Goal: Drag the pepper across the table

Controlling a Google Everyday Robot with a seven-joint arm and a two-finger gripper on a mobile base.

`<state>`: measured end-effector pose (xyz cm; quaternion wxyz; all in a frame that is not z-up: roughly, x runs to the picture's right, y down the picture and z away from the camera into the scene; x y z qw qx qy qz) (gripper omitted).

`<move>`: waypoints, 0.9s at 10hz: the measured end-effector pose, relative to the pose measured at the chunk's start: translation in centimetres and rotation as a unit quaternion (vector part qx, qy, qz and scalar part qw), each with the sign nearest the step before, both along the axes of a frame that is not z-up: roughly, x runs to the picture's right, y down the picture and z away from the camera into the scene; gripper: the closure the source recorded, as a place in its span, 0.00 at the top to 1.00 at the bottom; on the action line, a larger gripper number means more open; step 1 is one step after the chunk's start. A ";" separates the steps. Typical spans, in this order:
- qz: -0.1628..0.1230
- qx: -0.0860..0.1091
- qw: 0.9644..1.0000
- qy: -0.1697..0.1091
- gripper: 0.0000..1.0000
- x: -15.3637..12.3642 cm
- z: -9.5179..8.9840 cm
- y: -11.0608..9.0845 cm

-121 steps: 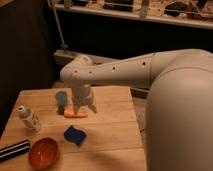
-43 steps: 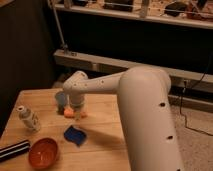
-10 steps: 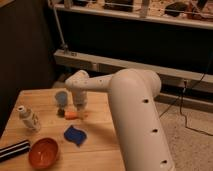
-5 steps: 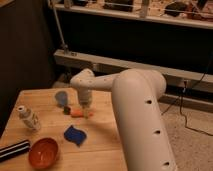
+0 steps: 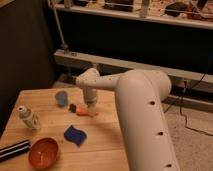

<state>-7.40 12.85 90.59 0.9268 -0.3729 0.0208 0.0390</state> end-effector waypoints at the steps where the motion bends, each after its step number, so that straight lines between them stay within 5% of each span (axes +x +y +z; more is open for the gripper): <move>1: 0.004 -0.003 1.000 0.007 0.11 0.7 0.2 0.2; 9: 0.067 0.007 0.997 0.044 0.11 7.0 0.9 -1.2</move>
